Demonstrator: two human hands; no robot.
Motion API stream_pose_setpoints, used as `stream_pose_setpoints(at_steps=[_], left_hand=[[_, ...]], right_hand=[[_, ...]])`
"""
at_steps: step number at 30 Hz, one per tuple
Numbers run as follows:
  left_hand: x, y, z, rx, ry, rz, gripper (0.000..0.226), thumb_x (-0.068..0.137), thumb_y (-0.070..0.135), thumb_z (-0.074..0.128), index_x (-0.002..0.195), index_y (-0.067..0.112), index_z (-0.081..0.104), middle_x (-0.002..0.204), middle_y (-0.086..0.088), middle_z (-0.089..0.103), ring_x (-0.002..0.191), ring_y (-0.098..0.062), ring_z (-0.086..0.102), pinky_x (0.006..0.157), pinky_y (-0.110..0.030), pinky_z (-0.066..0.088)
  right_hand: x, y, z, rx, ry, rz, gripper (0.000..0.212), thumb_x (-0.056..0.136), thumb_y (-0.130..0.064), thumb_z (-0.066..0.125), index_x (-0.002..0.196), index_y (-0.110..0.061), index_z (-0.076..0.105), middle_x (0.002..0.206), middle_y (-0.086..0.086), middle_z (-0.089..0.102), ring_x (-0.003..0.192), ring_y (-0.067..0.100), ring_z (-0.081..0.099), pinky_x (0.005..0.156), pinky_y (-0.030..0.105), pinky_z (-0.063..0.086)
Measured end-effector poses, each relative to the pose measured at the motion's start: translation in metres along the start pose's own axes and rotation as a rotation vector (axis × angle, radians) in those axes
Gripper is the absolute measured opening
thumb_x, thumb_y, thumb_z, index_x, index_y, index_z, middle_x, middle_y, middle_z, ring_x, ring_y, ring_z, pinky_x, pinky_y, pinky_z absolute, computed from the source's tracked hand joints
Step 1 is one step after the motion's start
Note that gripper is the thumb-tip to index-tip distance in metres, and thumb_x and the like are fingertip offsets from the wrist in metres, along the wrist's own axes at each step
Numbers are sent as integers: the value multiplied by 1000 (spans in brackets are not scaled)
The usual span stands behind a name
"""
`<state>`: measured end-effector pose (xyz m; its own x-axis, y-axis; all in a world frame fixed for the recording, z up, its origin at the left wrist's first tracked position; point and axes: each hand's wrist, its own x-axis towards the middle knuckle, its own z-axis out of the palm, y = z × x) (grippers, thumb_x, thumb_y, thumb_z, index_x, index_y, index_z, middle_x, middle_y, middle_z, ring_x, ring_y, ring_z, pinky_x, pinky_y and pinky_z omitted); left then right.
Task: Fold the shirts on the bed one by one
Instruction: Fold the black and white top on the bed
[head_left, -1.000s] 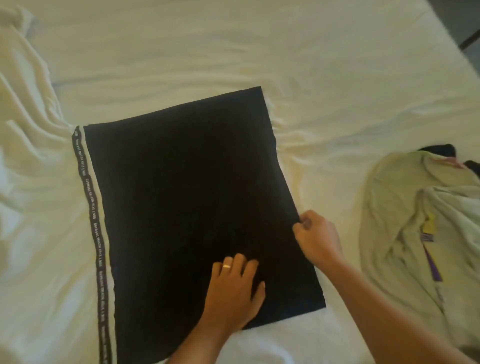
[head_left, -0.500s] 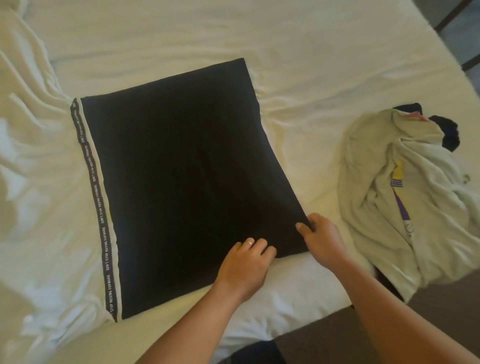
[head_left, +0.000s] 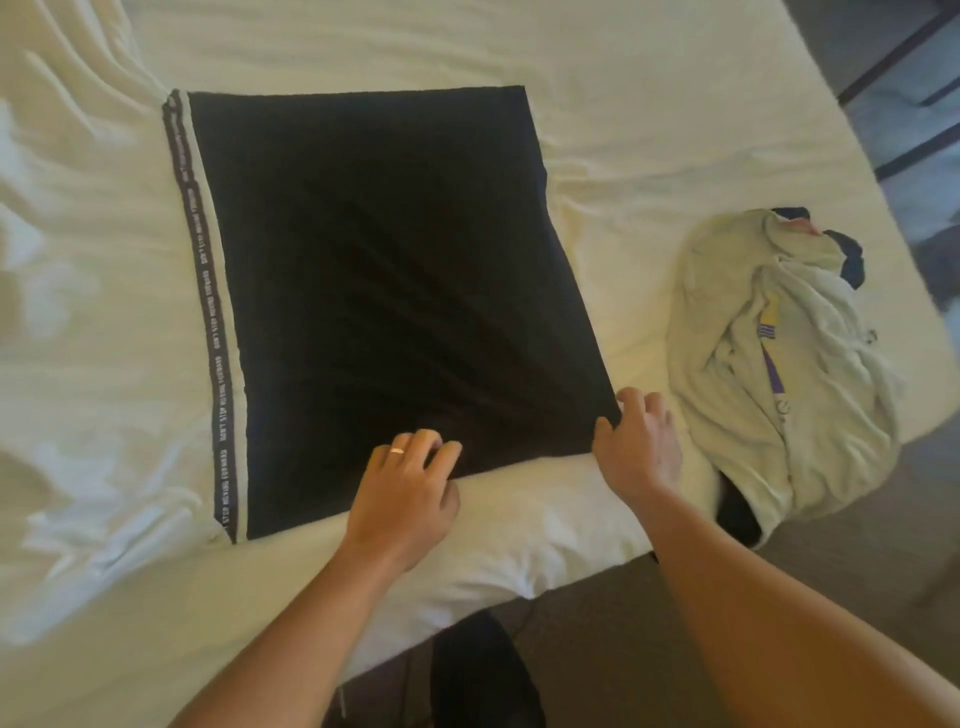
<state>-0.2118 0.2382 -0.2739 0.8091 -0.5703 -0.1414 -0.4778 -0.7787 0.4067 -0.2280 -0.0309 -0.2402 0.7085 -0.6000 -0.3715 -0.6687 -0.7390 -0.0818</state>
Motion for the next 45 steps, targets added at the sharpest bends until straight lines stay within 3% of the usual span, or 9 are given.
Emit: stream_pose_setpoints(at_steps=[4,8,14,20,27,33,41,43,45], left_hand=[[-55,-73,-31,38,178,-174,36,90,32,56,120,15,67,116,-5,59,102,-31,60,85,-47,47],[-108,-149,-76,57,308,-393,33,88,33,56,114,15,66,118,-10,62,107,-35,58,89,-49,41],[-182,-249,-112,-7,229,-632,50,89,49,42,116,13,63,119,-17,60,102,-43,60,84,-52,50],[-226,-274,-120,-181,29,-546,81,85,69,29,137,14,57,131,-13,61,115,-38,57,93,-46,50],[-238,-305,-115,10,-67,-416,73,84,25,63,151,13,37,144,-12,47,125,-39,49,97,-48,43],[-220,-302,-118,118,145,-208,29,92,31,52,109,20,72,121,-9,61,106,-40,54,83,-49,46],[-279,-275,-111,54,310,-99,13,77,14,60,87,11,68,104,-5,74,104,-33,67,84,-42,47],[-289,-267,-108,54,363,-145,13,76,12,63,87,7,67,104,-8,73,102,-32,67,83,-43,48],[-288,-262,-106,-13,352,-381,21,80,19,64,96,7,67,103,-10,70,97,-34,63,80,-44,47]], right_hand=[[-39,-46,15,-75,52,-263,37,98,-24,53,133,-14,54,131,8,50,114,30,48,93,43,46],[-94,-123,45,-81,-53,-518,33,101,-28,50,130,-15,58,129,5,51,113,26,48,93,40,45],[-177,-238,91,-123,-135,-759,41,103,-38,45,140,-21,51,148,3,41,127,26,44,100,40,42],[-226,-282,129,-117,-224,-680,39,103,-41,44,138,-26,45,153,4,32,127,28,42,99,45,43],[-221,-277,139,-162,-308,-664,47,103,-39,43,148,-31,34,163,0,15,143,32,30,107,49,41],[-226,-279,132,-83,-329,-647,55,104,-37,47,155,-26,31,166,-2,16,149,31,25,115,48,33],[-223,-281,111,-16,-385,-614,57,102,-34,55,153,-17,37,161,-1,33,134,26,50,104,38,43],[-224,-284,112,-12,-372,-615,55,101,-31,56,151,-16,39,158,0,36,129,27,53,96,35,44],[-228,-285,116,-11,-345,-625,53,101,-29,55,150,-15,40,156,1,37,125,28,55,88,32,42]])
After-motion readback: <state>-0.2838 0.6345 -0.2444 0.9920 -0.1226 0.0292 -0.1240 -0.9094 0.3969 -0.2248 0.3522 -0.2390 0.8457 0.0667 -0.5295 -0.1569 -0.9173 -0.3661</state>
